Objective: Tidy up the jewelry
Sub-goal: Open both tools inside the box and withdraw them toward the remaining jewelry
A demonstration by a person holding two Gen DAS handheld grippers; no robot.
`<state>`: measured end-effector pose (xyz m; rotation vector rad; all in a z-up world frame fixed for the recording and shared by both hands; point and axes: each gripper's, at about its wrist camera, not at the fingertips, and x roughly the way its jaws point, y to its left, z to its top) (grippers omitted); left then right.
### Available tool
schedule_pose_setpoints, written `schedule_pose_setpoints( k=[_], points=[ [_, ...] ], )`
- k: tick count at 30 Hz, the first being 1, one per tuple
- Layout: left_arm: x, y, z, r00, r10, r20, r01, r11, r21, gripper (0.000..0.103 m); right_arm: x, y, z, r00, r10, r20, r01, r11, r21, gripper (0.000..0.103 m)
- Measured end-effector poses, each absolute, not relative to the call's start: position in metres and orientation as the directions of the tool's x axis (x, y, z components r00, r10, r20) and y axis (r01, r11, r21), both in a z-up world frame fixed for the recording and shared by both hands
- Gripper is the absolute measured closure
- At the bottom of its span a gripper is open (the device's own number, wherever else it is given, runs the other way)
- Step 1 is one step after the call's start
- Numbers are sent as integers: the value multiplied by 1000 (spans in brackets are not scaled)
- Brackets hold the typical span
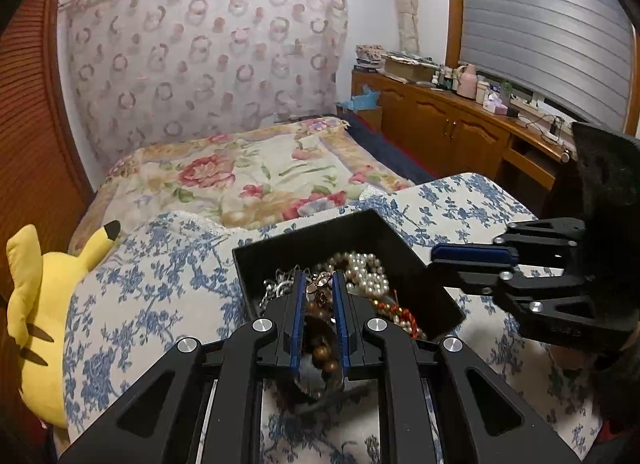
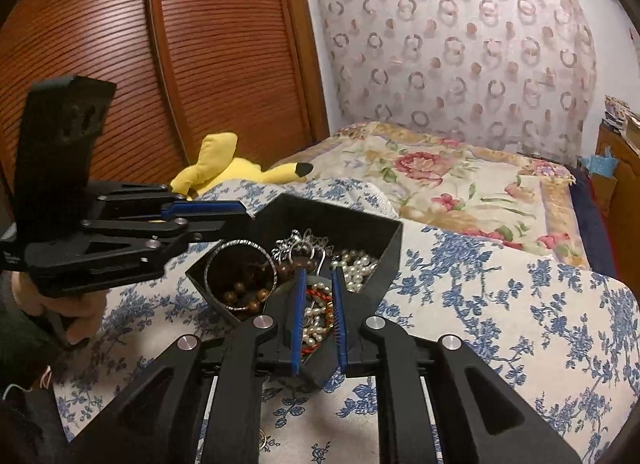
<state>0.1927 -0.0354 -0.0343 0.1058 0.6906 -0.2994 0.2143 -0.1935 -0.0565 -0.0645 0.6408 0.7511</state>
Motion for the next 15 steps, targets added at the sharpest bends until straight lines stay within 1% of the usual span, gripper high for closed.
schedule_pose_setpoints(
  k=[13, 14, 15],
  points=[
    [211, -42, -43, 724, -207, -658, 298, 954, 28, 90, 218, -199, -61, 572, 582, -578, -623, 767, 155, 88],
    [212, -41, -44, 724, -204, -659, 296, 955, 29, 89, 218, -199, -61, 572, 582, -578, -623, 767, 155, 88],
    [212, -41, -44, 724, -201, -660, 294, 955, 30, 79, 218, -199, -61, 571, 581, -580, -623, 767, 155, 88]
  ],
)
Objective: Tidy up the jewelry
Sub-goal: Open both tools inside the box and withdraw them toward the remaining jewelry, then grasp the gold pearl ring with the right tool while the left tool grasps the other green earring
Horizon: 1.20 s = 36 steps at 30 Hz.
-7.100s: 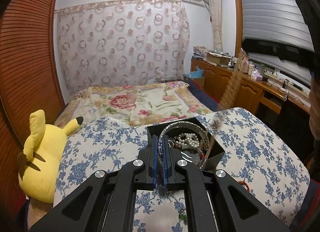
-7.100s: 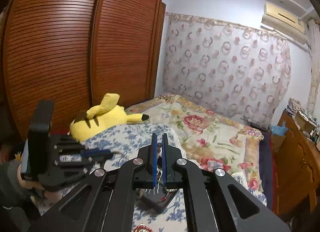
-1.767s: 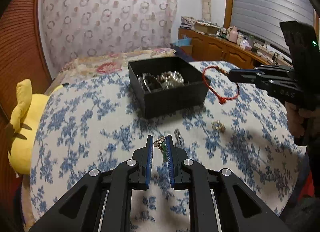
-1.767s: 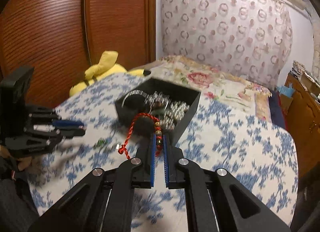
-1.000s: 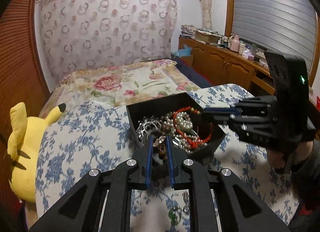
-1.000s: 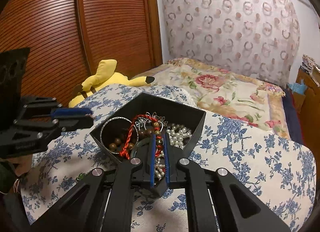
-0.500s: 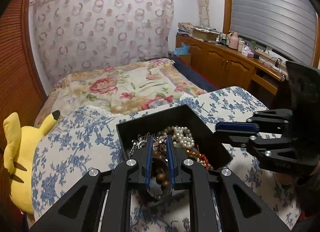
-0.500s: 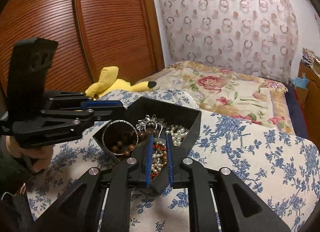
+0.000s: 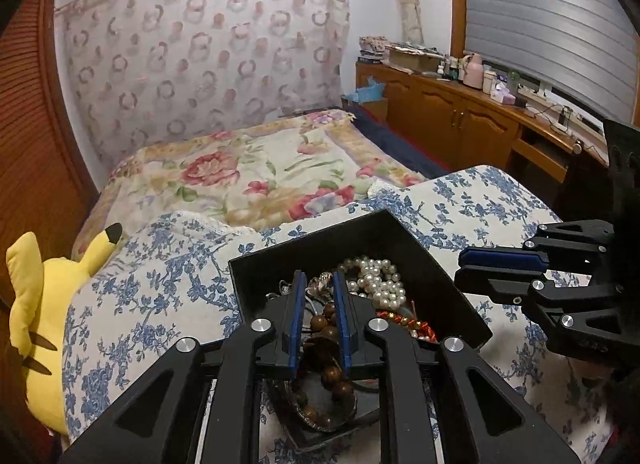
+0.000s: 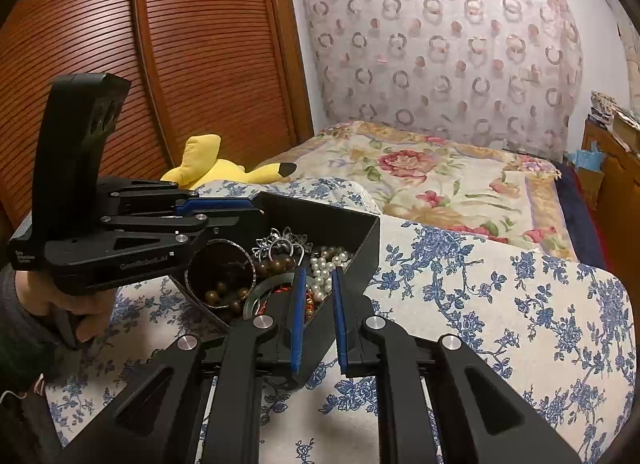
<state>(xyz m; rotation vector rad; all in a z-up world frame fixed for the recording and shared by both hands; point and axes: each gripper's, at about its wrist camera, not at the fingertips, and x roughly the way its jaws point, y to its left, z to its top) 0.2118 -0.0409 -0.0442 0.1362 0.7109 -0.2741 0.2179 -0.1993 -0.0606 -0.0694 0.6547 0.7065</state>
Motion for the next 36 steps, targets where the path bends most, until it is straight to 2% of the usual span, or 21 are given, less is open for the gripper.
schedule_pose_setpoints(
  k=[1, 5, 7, 12, 14, 15, 16, 17, 25, 36],
  points=[
    [211, -40, -44, 726, -197, -659, 288, 957, 30, 66, 218, -199, -61, 568, 581, -582, -624, 766, 156, 88],
    [207, -37, -42, 731, -196, -654, 281, 959, 27, 57, 217, -199, -60, 569, 577, -585, -621, 768, 153, 88],
    [202, -35, -40, 737, -188, -649, 275, 961, 33, 42, 213, -200, -57, 576, 572, -584, -620, 771, 144, 88],
    [181, -29, -33, 759, -174, -627, 260, 964, 48, 19, 197, -204, -50, 585, 562, -585, -617, 776, 128, 88],
    [172, -25, -32, 764, -172, -622, 255, 966, 46, 14, 189, -204, -50, 579, 558, -595, -618, 776, 125, 88],
    [169, -23, -31, 765, -172, -621, 253, 966, 44, 10, 184, -204, -51, 573, 556, -602, -620, 775, 125, 84],
    [163, -21, -32, 765, -172, -621, 251, 967, 42, 8, 179, -203, -55, 564, 553, -614, -622, 773, 124, 75],
    [158, -18, -33, 763, -172, -623, 251, 967, 39, 8, 175, -202, -57, 558, 551, -621, -624, 771, 123, 73],
    [126, 1, -58, 717, -171, -676, 244, 970, 14, 8, 134, -187, -94, 466, 512, -722, -663, 742, 98, 73],
    [111, 11, -94, 643, -160, -749, 235, 972, -6, 8, 123, -168, -112, 451, 416, -789, -679, 734, -1, 73]
  ],
)
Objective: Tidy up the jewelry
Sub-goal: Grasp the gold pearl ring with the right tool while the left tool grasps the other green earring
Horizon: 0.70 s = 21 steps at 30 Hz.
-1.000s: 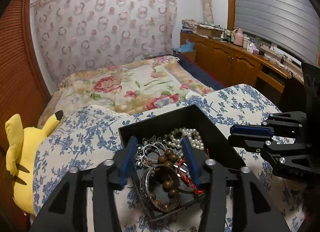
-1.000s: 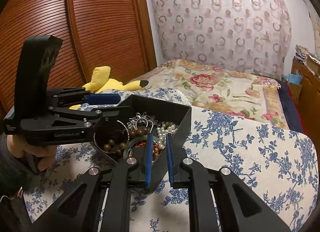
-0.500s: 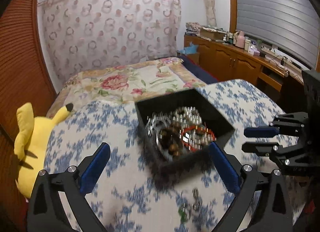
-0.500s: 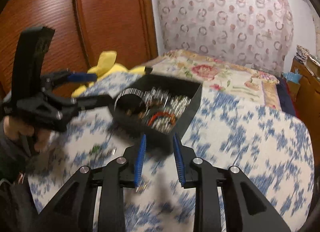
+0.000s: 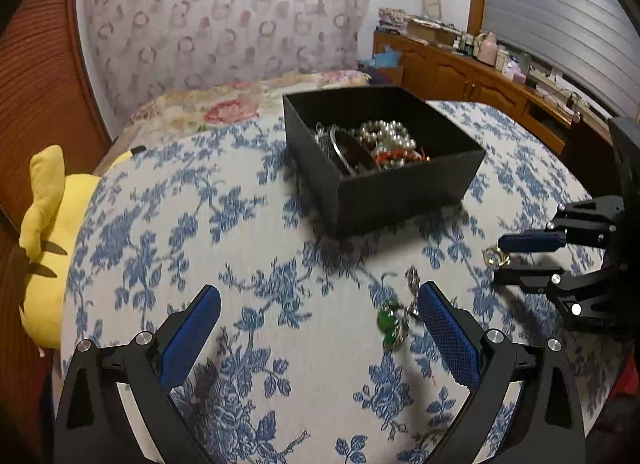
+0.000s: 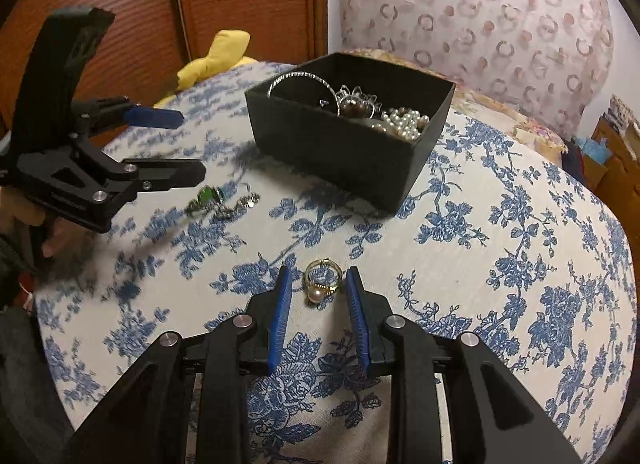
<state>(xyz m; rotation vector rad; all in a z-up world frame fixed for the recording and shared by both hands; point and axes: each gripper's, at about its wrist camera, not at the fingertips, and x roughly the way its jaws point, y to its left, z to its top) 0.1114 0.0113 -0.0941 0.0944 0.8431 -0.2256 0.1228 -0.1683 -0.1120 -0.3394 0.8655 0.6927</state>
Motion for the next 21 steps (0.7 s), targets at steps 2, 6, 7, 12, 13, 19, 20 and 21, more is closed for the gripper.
schedule_pose_setpoints(
  k=[2, 6, 7, 12, 13, 19, 20, 21],
  points=[
    [111, 11, -97, 633, -163, -757, 237, 971, -11, 8, 122, -168, -112, 456, 408, -791, -681, 733, -14, 76],
    [111, 7, -101, 616, -176, -768, 250, 968, -21, 8, 123, -171, -111, 453, 415, -789, -685, 728, -10, 83],
    [110, 5, -102, 614, -180, -769, 255, 967, -22, 8, 123, -172, -111, 455, 415, -788, -683, 731, -9, 83],
    [108, -3, -100, 618, -213, -757, 285, 958, -37, 9, 123, -179, -111, 460, 422, -782, -673, 740, 3, 83],
    [107, -5, -99, 618, -221, -754, 290, 956, -42, 14, 123, -179, -112, 461, 422, -781, -672, 741, 4, 83],
    [108, -6, -101, 596, -237, -767, 298, 952, -63, 53, 123, -181, -112, 465, 425, -777, -671, 741, 5, 83],
    [108, -7, -101, 593, -238, -769, 301, 952, -63, 58, 122, -181, -112, 464, 426, -777, -671, 741, 5, 83],
    [108, -7, -102, 591, -240, -770, 303, 951, -63, 67, 122, -181, -112, 464, 426, -777, -671, 742, 5, 83]
  ],
)
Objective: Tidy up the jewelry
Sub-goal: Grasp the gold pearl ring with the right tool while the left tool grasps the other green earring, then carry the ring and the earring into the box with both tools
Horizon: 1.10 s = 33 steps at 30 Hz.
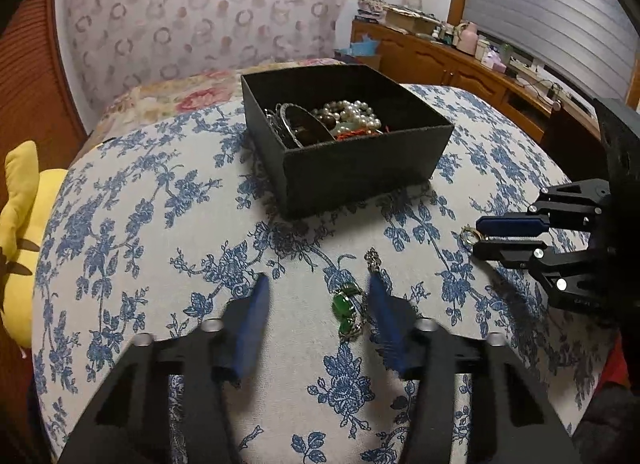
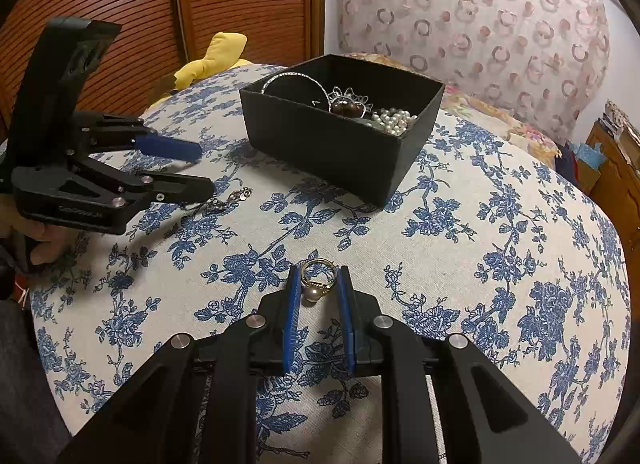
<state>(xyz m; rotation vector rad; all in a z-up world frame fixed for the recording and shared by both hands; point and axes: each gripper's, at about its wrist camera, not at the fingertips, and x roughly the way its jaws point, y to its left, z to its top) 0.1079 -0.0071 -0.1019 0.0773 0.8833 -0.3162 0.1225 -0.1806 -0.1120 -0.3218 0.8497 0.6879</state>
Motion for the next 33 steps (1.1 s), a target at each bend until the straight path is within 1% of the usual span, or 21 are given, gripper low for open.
schedule_pose_setpoints(
  k=[1, 4, 5, 6, 7, 18, 27, 33],
  points=[
    [108, -8, -103, 588, -242, -771, 306, 950, -65, 76, 122, -181, -112, 465, 426, -777, -671, 742, 5, 83],
    [105, -10, -103, 586, -244, -772, 319, 946, -57, 86, 123, -181, -112, 464, 426, -777, -671, 741, 6, 83],
    [105, -10, -103, 586, -243, -773, 322, 945, -54, 87, 123, -180, -112, 464, 427, -776, -671, 741, 6, 83],
    [104, -12, -103, 586, -245, -773, 327, 944, -50, 95, 123, -181, -112, 464, 427, -776, -671, 742, 7, 83],
    [103, -12, -103, 584, -249, -773, 331, 942, -53, 97, 123, -181, -112, 466, 425, -776, -669, 743, 5, 83],
    [106, -6, -79, 637, -276, -720, 320, 944, -78, 97, 126, -183, -92, 501, 452, -739, -660, 751, 12, 83],
    [118, -5, -31, 722, -298, -625, 324, 943, -75, 97, 144, -179, -56, 553, 494, -671, -663, 749, 5, 83],
    [130, -7, -10, 754, -299, -585, 324, 944, -65, 97, 166, -178, -40, 582, 511, -633, -652, 758, 14, 83]
  ],
)
